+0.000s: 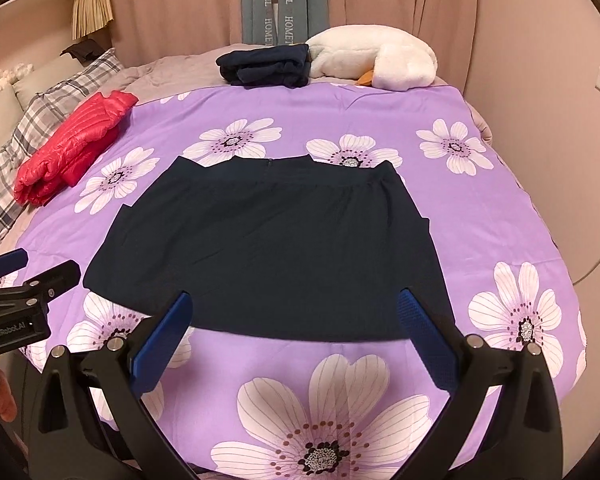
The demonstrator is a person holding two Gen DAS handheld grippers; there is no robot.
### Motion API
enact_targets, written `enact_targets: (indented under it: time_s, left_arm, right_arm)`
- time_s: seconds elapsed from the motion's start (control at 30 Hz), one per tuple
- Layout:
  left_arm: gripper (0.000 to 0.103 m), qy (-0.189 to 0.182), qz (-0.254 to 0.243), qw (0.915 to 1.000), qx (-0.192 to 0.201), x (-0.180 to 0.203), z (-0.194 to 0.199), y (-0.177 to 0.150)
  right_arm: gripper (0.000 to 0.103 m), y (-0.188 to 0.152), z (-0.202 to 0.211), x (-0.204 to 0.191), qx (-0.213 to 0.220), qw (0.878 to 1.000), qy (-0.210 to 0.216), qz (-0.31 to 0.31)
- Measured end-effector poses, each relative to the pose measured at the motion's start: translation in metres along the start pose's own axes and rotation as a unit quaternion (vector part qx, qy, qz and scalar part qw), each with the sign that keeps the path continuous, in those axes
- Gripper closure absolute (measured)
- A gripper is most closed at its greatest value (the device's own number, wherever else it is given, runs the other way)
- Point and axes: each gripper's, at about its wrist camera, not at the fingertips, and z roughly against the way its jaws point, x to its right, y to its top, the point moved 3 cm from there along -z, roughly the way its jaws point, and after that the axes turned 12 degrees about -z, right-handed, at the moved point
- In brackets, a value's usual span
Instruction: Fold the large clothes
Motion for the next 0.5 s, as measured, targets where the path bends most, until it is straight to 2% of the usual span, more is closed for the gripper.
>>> enact_targets:
  time_s: [0.5]
  left_arm:
    - [0.002, -0.003, -0.006, 1.0, 0.006, 0.0055, 0.0049, -0.0004]
  right_arm:
    - [0.001, -0.0025, -0.0011, 0.0025, -0.004, 1.0, -0.007, -0.004]
